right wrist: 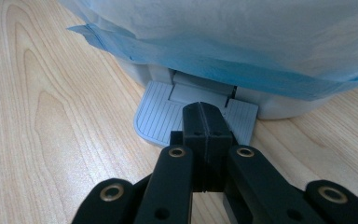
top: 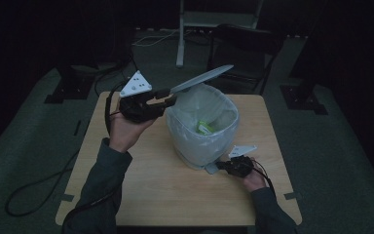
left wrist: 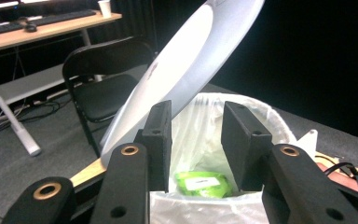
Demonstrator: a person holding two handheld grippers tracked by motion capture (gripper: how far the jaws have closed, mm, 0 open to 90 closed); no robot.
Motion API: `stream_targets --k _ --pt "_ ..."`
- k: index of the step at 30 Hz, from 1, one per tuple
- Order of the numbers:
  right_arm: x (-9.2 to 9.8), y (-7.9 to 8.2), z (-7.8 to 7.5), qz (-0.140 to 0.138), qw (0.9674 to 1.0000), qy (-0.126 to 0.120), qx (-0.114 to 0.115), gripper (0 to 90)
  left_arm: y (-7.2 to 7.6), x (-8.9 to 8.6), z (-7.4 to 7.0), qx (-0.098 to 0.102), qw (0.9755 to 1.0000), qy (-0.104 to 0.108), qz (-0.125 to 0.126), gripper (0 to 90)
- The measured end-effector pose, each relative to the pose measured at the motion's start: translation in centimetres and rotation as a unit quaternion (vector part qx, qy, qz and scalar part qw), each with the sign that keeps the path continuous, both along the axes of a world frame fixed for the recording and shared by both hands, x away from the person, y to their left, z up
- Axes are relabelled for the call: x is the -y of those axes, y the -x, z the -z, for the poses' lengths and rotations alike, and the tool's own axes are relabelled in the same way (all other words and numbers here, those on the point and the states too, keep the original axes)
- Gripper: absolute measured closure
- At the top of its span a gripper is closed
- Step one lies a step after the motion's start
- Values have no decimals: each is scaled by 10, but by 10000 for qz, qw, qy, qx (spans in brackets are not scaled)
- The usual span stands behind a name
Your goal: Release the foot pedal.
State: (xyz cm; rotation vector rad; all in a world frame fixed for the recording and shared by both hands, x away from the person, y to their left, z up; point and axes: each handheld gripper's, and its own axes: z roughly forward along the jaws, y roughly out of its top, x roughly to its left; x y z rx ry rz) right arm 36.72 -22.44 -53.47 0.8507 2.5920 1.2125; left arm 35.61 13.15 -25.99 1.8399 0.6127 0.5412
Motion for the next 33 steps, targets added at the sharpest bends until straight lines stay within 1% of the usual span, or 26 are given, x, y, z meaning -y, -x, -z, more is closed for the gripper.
stream_targets --k 6,8,12,18,25,28,30,33 --pt "0 0 0 18 10000 7 6 900 -3 -11 8 -104 9998 13 -153 634" --pt "1 0 0 30 10000 -39 -34 900 -5 -16 12 -153 9996 19 -224 633" --pt "0 1 0 50 10000 4 19 900 -8 -24 20 -276 9991 37 -327 634" --pt "0 2 -2 48 10000 -26 53 900 -10 -35 30 -389 9983 68 -436 635" --pt "0 3 -5 43 9999 -21 99 900 -12 -42 36 -484 9975 58 -510 635" --pt "1 4 -7 37 9999 -32 150 900 -13 -44 39 -513 9972 78 -537 635" --pt "2 5 -9 58 9998 -97 168 900 -13 -46 41 -550 9969 83 -555 634" --pt "7 6 -15 194 9992 -117 333 900 -14 -50 47 -610 9963 97 -604 634"
